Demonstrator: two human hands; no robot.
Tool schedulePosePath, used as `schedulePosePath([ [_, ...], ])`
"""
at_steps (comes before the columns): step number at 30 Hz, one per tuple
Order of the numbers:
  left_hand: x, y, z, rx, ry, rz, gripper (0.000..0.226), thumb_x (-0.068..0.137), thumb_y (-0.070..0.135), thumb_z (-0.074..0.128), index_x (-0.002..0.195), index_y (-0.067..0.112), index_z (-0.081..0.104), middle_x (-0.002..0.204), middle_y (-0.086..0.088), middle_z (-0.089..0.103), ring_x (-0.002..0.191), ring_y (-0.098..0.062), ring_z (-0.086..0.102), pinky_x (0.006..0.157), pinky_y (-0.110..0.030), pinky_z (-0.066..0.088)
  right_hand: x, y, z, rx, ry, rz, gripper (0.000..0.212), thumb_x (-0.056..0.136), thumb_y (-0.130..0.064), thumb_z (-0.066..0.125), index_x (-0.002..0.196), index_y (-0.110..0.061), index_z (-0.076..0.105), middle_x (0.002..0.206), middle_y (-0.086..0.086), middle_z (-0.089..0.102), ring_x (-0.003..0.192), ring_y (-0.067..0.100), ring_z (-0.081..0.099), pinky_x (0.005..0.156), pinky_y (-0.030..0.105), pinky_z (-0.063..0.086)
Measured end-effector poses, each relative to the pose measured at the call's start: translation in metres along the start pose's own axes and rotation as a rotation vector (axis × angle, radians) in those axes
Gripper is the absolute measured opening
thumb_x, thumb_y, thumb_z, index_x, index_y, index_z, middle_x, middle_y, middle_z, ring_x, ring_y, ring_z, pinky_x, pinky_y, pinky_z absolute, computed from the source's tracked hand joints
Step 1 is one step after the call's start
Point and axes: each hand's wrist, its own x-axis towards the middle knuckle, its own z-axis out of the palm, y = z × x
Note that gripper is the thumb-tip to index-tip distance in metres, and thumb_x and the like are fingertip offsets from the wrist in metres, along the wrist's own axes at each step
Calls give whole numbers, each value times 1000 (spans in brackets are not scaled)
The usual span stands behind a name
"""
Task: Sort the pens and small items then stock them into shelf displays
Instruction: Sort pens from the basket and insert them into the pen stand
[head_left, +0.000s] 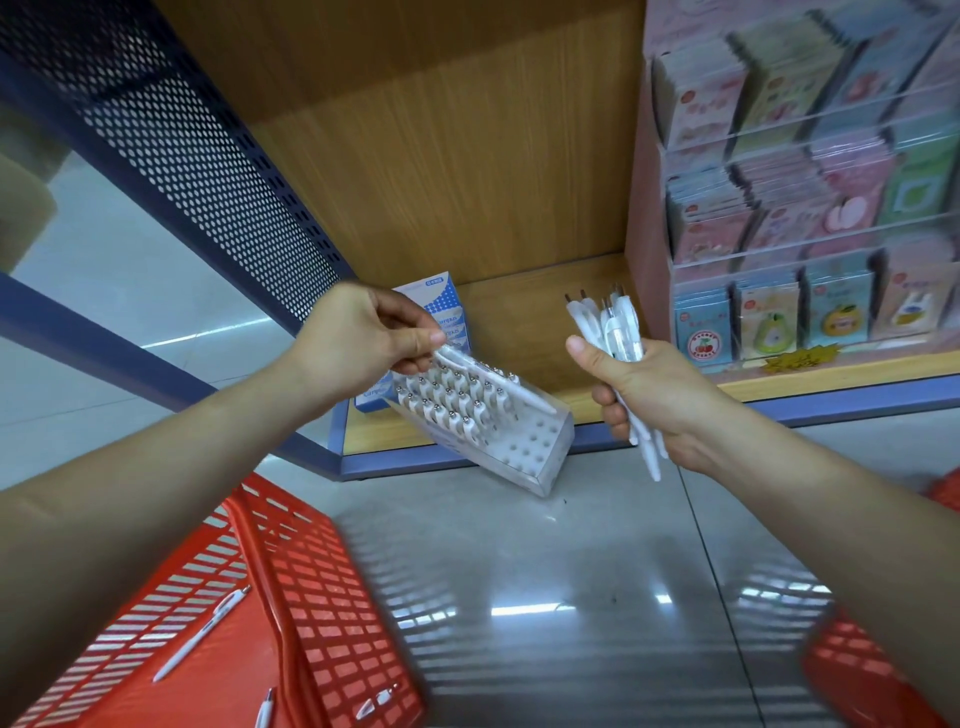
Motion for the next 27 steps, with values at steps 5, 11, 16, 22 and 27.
schedulePosePath([
  [5, 2, -11, 27, 353, 39, 207, 9, 78, 23, 77, 76, 15, 74, 64, 2, 70, 61, -11, 66, 67, -31, 57, 2, -1, 2, 73, -16, 78, 31, 90, -44, 62, 88, -14, 59, 52, -2, 45, 42, 10, 38, 42, 22, 35],
  [11, 12, -9, 47, 538, -32, 315, 13, 82, 33, 71, 83, 21, 73, 72, 9, 68, 69, -7, 62, 69, -27, 50, 5, -5, -4, 249, -37, 86, 13, 91, -22, 58, 91, -10, 57, 60, 1, 47, 45, 11, 36, 42, 21, 31],
  [16, 13, -5, 56, 731, -93, 507, 17, 86, 36, 66, 87, 21, 74, 78, 6, 69, 75, -13, 62, 70, -30, 50, 8, -4, -5, 296, -62, 47, 12, 89, -19, 63, 93, -9, 58, 64, 2, 49, 46, 10, 39, 42, 21, 33],
  [22, 12, -7, 65, 802, -137, 569, 17, 88, 31, 62, 89, 17, 72, 83, 1, 68, 79, -19, 62, 72, -35, 49, 7, -2, -3, 309, -67, 31, 13, 87, -18, 68, 85, -10, 59, 64, 2, 50, 46, 10, 41, 42, 20, 35],
  [27, 15, -10, 73, 807, -191, 525, 19, 87, 33, 65, 91, 16, 72, 83, 0, 65, 80, -18, 60, 71, -34, 48, 4, 0, -1, 300, -75, 17, 14, 79, -14, 75, 86, -10, 63, 66, 2, 53, 52, 10, 46, 42, 18, 39],
])
